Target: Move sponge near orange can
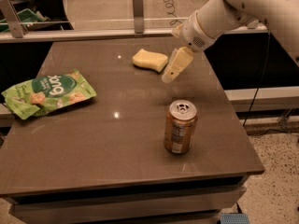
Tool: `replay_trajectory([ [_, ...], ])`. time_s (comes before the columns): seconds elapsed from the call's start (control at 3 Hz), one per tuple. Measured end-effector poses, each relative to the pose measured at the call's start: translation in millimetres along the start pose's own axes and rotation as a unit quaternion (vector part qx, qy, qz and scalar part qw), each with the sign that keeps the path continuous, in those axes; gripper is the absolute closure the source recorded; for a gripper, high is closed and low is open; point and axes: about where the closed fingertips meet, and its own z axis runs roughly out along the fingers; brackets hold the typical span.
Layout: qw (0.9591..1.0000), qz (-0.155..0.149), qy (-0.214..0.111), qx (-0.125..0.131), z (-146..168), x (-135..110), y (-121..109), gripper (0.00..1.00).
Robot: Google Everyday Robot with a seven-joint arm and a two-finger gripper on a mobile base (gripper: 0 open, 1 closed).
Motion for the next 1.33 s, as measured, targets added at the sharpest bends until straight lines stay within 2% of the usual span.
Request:
replay_trajectory([
  [0.33, 0.9991, 0.023, -0.032, -0.016, 42, -16, 1, 0.00],
  [0.67, 0.9982, 0.045, -0.040, -0.011, 69, -22, -6, 0.00],
  [1.33, 0.9960, 0.078, -0.029, 0.032, 94, -8, -42, 0.00],
])
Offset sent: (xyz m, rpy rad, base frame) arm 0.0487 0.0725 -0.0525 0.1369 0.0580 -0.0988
